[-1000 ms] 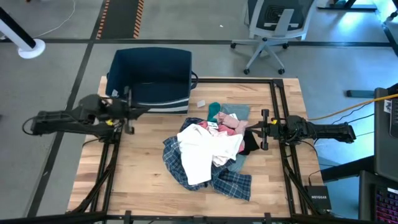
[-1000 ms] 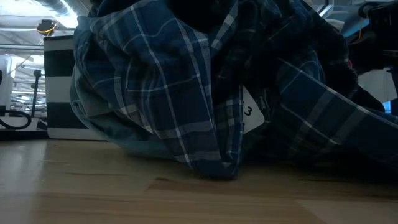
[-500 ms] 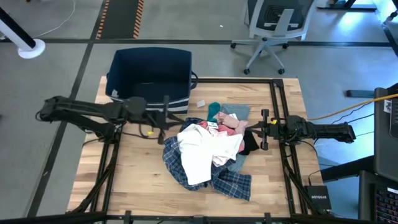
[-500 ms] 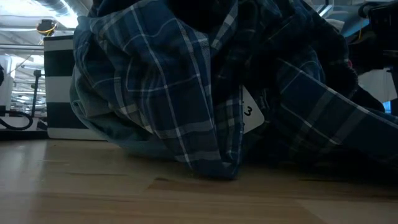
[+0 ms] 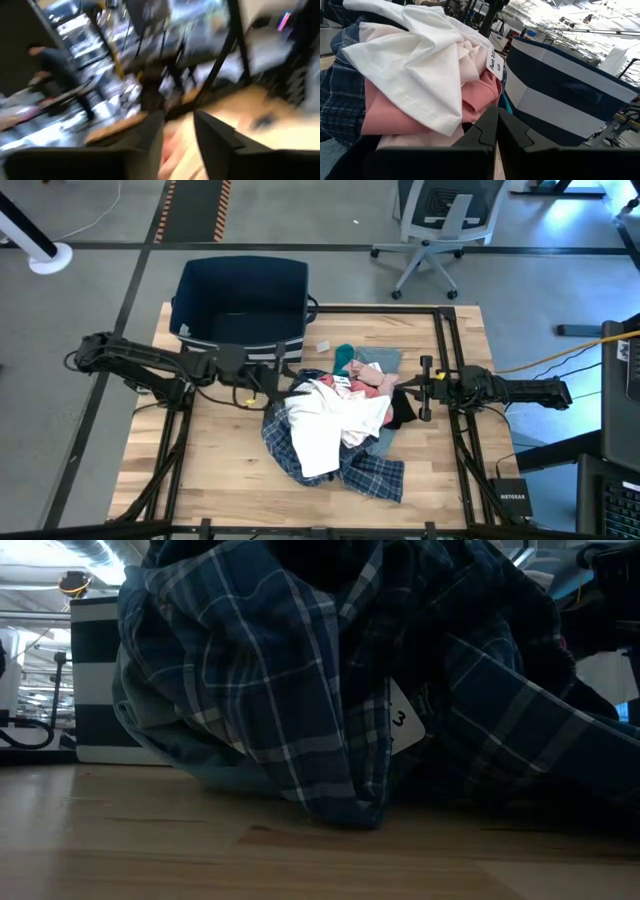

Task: Sort clothes
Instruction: Put the white short pants into the blue laundry bin

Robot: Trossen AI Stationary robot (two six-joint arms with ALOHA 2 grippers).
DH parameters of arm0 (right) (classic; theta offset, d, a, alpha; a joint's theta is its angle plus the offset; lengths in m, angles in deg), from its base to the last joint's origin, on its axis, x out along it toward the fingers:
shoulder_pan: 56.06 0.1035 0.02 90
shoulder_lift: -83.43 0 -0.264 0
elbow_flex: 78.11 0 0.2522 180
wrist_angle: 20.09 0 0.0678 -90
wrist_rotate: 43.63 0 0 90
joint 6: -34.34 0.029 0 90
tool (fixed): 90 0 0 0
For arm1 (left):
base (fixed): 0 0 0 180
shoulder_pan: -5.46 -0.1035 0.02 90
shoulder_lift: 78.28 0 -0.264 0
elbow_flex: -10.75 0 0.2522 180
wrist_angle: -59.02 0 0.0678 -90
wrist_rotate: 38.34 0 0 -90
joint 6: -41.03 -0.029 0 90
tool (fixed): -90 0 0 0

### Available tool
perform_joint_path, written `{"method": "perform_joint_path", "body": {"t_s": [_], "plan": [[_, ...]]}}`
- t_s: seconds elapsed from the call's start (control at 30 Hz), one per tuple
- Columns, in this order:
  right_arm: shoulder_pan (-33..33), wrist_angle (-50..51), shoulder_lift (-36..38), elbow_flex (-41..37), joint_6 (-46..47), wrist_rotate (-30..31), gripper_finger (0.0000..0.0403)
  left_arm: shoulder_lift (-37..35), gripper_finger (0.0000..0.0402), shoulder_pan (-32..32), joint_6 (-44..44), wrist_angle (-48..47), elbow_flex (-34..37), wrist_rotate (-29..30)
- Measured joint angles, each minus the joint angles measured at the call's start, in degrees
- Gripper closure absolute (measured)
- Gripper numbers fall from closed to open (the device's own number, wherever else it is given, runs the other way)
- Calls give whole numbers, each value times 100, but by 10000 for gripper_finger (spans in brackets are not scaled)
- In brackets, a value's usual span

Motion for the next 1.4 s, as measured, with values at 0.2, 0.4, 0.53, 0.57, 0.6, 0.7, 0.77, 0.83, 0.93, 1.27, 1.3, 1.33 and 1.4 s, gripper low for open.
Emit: {"method": "perform_joint_path", "body": {"t_s": [0.2,0.4,0.53,0.57,0.6,0.7,0.77,0.83,0.93,1.27,1.3,1.33,1.4], "plan": [[-2,0,0,-2,-2,0,386,254,198,357,441,366,-116,-138],[-2,-1,0,-1,-2,0,386,915,154,354,1103,-805,-896,134],[-1,-1,1,0,0,0,386,1361,149,286,1038,-1970,-1454,282],[-2,0,2,0,0,0,386,1435,149,247,1037,-2166,-1545,346],[-2,0,0,0,0,0,386,1501,149,208,1017,-2330,-1619,394],[-2,-2,1,-1,-2,0,386,1624,149,124,1029,-2611,-1668,411],[-2,-1,0,0,0,0,386,1680,149,92,978,-2730,-1670,363],[0,-2,2,0,-1,0,386,1779,149,72,878,-2830,-1670,347],[0,-2,2,0,0,0,386,1912,149,40,770,-2970,-1670,253],[-2,-1,0,-1,-1,0,386,2129,189,77,62,-3206,-1670,110],[-2,0,0,0,0,0,386,2128,205,77,31,-3205,-1670,208],[-2,-2,2,0,0,0,386,2127,222,77,-35,-3225,-1670,288],[-1,-2,1,0,-1,0,386,2127,260,77,-137,-3258,-1668,486]]}}
